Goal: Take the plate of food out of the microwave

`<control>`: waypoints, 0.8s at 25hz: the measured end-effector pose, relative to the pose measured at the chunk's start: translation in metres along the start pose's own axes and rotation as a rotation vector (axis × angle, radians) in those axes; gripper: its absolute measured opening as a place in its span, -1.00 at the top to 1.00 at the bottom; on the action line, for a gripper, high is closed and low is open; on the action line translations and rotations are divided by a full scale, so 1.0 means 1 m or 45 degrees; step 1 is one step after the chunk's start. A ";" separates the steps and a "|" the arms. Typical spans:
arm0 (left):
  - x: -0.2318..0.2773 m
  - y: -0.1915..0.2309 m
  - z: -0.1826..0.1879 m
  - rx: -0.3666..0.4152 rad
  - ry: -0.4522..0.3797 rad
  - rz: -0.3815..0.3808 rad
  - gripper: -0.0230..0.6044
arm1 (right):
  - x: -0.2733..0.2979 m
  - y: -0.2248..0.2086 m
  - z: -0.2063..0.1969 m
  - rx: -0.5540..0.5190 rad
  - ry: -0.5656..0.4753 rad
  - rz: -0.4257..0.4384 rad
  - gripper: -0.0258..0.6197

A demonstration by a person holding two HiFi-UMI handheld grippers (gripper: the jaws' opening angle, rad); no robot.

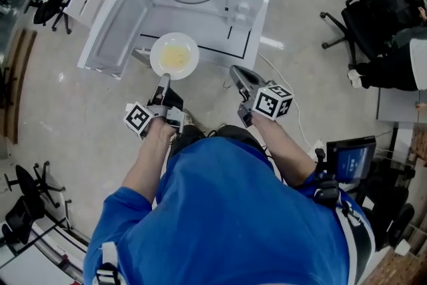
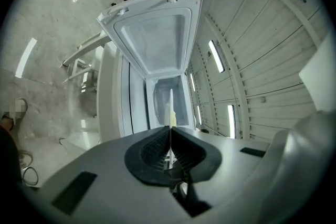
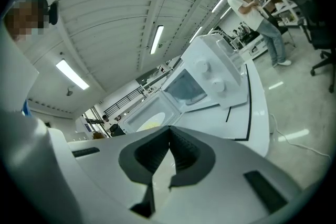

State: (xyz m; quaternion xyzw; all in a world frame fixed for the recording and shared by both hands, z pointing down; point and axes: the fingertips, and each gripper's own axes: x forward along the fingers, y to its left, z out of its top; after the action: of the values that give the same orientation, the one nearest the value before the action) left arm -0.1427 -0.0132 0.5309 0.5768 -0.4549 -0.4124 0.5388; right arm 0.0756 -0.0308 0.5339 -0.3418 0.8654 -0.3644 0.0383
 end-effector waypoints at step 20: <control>-0.023 -0.004 0.020 -0.041 0.127 -0.037 0.87 | 0.000 0.034 -0.017 0.038 -0.055 -0.075 0.92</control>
State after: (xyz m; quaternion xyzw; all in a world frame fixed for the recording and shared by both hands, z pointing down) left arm -0.1671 0.0045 0.5251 0.5945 -0.4121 -0.3982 0.5640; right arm 0.0510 -0.0031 0.5237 -0.3744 0.8484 -0.3706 0.0513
